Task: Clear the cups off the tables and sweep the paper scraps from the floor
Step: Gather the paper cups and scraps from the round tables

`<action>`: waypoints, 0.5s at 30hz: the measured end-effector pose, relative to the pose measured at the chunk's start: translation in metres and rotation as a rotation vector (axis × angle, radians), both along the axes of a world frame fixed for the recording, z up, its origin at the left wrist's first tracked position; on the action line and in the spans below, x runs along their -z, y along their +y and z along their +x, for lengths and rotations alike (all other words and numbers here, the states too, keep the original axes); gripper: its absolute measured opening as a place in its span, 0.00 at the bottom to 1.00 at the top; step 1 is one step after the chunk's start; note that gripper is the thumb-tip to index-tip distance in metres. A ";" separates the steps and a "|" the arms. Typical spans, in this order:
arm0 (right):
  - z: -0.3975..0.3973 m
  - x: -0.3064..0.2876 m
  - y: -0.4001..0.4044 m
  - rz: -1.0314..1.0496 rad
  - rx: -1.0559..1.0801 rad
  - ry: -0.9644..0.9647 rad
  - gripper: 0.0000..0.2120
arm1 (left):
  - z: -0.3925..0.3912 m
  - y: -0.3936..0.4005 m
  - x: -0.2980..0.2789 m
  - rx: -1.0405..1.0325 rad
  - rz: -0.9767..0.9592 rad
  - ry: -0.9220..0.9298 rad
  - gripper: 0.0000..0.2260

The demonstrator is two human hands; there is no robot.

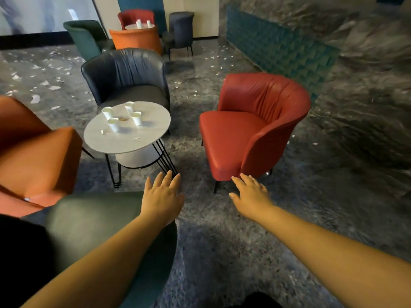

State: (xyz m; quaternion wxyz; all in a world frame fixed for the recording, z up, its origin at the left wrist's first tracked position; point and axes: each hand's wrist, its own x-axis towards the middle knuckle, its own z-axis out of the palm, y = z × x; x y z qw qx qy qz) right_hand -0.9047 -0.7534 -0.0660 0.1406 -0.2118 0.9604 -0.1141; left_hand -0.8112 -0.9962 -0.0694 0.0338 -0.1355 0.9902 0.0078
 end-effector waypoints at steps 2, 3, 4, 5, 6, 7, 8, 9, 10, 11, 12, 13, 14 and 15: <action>-0.026 0.001 -0.011 0.004 -0.011 -0.015 0.29 | -0.025 -0.011 0.003 -0.010 0.004 -0.009 0.29; -0.040 0.002 -0.017 0.005 -0.019 -0.017 0.29 | -0.038 -0.016 0.005 -0.019 0.003 -0.010 0.29; -0.055 0.003 -0.022 0.005 -0.026 -0.015 0.29 | -0.051 -0.021 0.007 -0.028 -0.002 -0.007 0.29; -0.071 0.004 -0.029 0.005 -0.033 -0.011 0.29 | -0.065 -0.026 0.009 -0.035 -0.008 -0.007 0.29; -0.088 0.005 -0.035 0.008 -0.041 -0.005 0.29 | -0.078 -0.032 0.011 -0.043 -0.012 -0.011 0.29; -0.105 0.007 -0.041 0.010 -0.052 0.002 0.29 | -0.093 -0.037 0.013 -0.053 -0.014 -0.018 0.29; -0.125 0.008 -0.049 0.012 -0.065 0.010 0.29 | -0.109 -0.044 0.015 -0.069 -0.015 -0.021 0.29; -0.145 0.010 -0.056 0.013 -0.079 0.017 0.29 | -0.126 -0.050 0.016 -0.088 -0.019 -0.018 0.29; -0.167 0.010 -0.064 0.011 -0.095 0.022 0.29 | -0.144 -0.056 0.017 -0.106 -0.024 -0.013 0.29; -0.189 0.011 -0.072 0.008 -0.113 0.026 0.29 | -0.162 -0.063 0.017 -0.122 -0.028 -0.010 0.29; -0.210 0.012 -0.080 0.007 -0.135 0.035 0.29 | -0.180 -0.070 0.018 -0.135 -0.033 -0.009 0.29; -0.230 0.012 -0.088 0.011 -0.158 0.047 0.29 | -0.196 -0.076 0.019 -0.149 -0.037 -0.009 0.29; -0.249 0.013 -0.095 0.018 -0.179 0.057 0.29 | -0.212 -0.082 0.019 -0.164 -0.038 -0.010 0.29; -0.267 0.013 -0.103 0.025 -0.198 0.058 0.29 | -0.226 -0.088 0.019 -0.181 -0.035 -0.013 0.29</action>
